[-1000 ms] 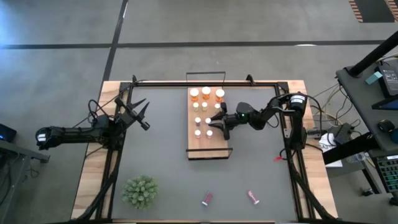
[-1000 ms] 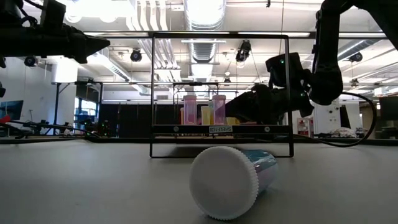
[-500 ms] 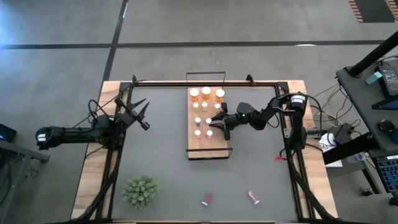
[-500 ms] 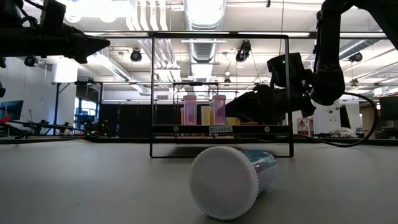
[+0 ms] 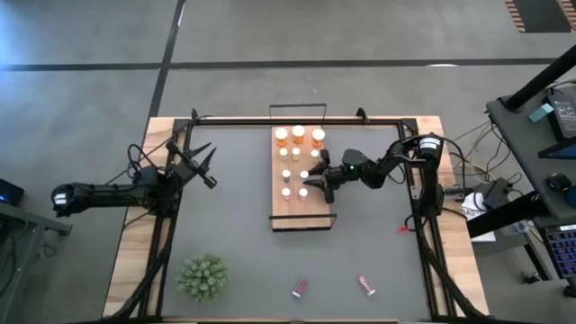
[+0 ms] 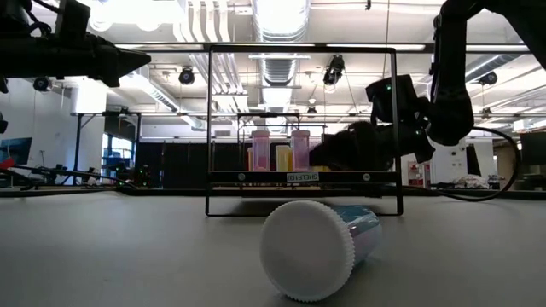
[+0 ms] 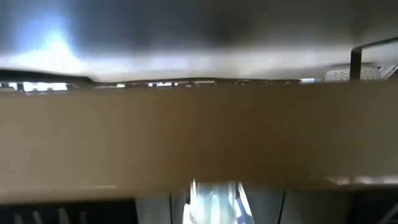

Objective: Pick and place medicine bottles onto shelf by color
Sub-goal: Put the right blue pill bottle on the shelf aligned with the other blue pill bottle

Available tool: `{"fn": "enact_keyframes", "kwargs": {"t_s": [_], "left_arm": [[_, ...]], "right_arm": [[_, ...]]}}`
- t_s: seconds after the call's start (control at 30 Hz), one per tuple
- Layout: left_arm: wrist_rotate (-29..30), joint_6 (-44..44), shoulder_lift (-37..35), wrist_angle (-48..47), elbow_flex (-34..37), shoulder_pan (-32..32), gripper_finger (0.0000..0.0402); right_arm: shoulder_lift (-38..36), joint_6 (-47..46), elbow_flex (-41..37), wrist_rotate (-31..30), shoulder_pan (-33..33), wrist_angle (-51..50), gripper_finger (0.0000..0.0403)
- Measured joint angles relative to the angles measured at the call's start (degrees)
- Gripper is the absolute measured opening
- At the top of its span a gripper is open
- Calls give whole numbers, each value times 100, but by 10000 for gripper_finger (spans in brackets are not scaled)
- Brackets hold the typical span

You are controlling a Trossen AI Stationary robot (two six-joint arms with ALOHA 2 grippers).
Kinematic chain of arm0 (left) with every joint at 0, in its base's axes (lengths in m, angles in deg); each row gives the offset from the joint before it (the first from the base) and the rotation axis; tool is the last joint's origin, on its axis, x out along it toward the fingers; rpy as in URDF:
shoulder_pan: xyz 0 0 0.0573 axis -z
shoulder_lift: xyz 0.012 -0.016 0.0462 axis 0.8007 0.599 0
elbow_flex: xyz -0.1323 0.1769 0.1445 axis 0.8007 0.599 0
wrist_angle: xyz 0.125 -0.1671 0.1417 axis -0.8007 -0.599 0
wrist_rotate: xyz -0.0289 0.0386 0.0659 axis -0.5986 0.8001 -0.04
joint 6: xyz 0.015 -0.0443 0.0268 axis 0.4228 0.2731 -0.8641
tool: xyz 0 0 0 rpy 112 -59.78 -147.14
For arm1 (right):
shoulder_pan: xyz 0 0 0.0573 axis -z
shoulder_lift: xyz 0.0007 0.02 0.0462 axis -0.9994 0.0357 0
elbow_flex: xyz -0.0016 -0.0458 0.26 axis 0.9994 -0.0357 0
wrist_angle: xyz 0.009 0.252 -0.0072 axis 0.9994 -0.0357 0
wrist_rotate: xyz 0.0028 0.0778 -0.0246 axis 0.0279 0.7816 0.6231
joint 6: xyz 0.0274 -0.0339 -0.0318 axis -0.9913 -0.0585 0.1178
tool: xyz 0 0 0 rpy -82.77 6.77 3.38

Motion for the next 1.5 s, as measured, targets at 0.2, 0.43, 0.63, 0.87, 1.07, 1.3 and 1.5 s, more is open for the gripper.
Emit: {"fn": "enact_keyframes", "kwargs": {"t_s": [0.2, 0.43, 0.63, 0.87, 1.07, 1.3, 1.5], "left_arm": [[1, 0, 0, -1, 2, 1, 72], [-1, 0, 0, -1, 0, -1, 72], [-1, 0, 0, 1, 0, -1, 72], [1, 0, 0, 1, 0, -1, 72], [-1, 0, 0, 1, 0, 1, 72], [-1, 0, 0, 0, 1, 1, 72], [0, 0, 0, -1, 0, 0, 72]], "right_arm": [[-2, 0, -3, 0, 0, 55, 135], [-2, -7, -10, 2, 0, 90, 135], [-17, -16, -153, -78, 13, 460, 135], [-26, -68, -370, -305, 24, 700, 135], [-32, -62, -454, -413, 24, 858, 135], [-32, 0, -545, -437, 28, 877, 138], [-32, -1, -583, -556, 35, 1045, 156]]}}
